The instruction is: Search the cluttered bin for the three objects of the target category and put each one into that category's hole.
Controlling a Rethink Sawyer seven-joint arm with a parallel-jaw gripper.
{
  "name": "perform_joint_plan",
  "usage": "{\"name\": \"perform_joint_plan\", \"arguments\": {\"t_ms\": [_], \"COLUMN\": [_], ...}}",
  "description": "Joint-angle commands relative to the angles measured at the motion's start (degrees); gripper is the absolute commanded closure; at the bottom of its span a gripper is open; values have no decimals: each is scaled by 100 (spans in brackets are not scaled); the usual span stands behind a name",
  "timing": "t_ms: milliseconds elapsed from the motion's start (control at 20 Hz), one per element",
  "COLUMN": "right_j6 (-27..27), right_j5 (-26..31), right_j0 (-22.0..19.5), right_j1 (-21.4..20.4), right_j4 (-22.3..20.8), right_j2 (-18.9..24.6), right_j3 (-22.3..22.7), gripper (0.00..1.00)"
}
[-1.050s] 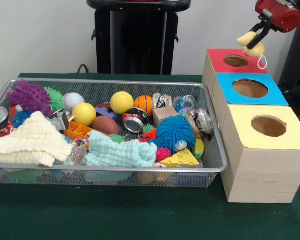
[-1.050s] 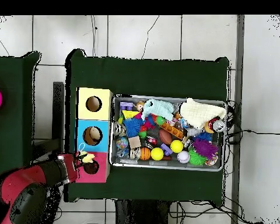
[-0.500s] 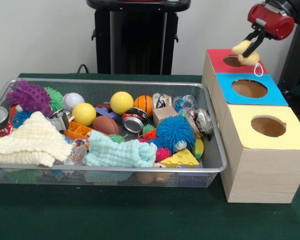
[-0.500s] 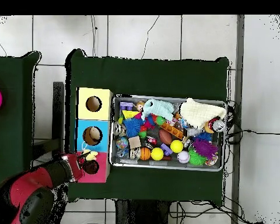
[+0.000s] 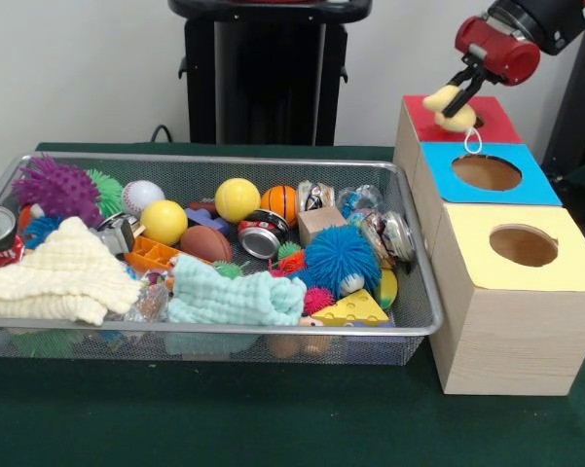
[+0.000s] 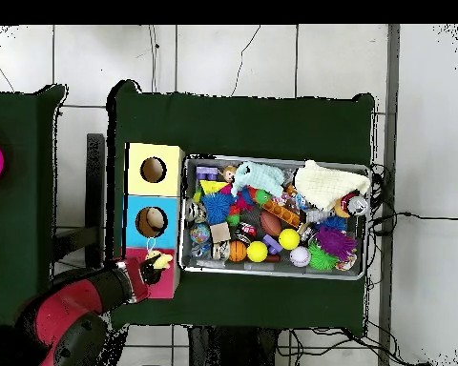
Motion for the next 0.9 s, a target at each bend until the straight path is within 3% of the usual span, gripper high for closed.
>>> {"name": "perform_joint_plan", "arguments": {"t_ms": [50, 650, 900], "right_j6": [1384, 1662, 1863], "right_j5": [308, 709, 882], "right_j0": [10, 230, 321], "right_j1": [71, -7, 231], "right_j4": [105, 218, 227], "right_j2": [774, 715, 630], "right_j3": [52, -14, -240], "gripper": [100, 100, 100]}}
